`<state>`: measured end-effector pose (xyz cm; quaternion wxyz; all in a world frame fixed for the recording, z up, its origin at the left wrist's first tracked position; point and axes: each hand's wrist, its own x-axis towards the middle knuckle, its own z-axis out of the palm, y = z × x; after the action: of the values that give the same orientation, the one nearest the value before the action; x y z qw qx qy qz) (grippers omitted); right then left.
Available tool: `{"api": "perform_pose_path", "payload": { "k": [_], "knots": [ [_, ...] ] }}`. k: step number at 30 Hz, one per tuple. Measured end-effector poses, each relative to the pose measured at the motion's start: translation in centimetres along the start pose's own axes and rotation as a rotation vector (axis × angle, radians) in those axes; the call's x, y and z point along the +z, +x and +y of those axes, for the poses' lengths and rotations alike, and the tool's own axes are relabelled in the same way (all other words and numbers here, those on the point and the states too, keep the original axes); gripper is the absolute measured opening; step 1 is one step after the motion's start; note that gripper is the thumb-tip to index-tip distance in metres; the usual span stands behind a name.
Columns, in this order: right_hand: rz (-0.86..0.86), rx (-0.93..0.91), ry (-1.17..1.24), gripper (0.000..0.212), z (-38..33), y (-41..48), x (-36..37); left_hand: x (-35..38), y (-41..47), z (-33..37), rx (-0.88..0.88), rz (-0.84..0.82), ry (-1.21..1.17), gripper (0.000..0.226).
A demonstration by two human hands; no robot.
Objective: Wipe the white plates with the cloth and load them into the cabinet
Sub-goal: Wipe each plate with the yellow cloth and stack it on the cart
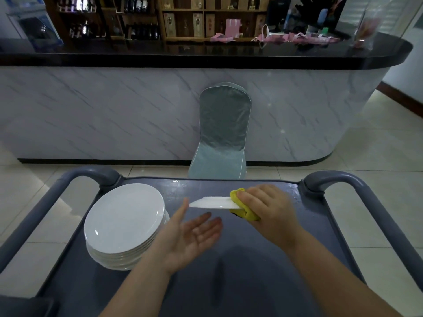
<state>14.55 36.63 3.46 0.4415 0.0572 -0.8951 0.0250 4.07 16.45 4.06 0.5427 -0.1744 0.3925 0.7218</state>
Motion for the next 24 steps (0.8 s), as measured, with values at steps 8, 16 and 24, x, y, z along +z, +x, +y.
{"api": "perform_pose_path", "payload": {
  "k": [8,16,24],
  "knots": [
    [-0.111,0.281,0.13,0.041,-1.9,-1.5,0.0,1.9,0.0,0.2,0.214,-0.006,-0.083,0.02],
    [0.036,0.533,0.307,0.038,-5.4,-2.6,2.5,2.0,0.1,-1.3,0.441,-0.161,0.03,0.043],
    [0.028,0.401,0.311,0.032,-3.6,-1.1,2.3,0.8,0.0,-0.9,0.537,-0.175,-0.02,0.052]
  ]
}}
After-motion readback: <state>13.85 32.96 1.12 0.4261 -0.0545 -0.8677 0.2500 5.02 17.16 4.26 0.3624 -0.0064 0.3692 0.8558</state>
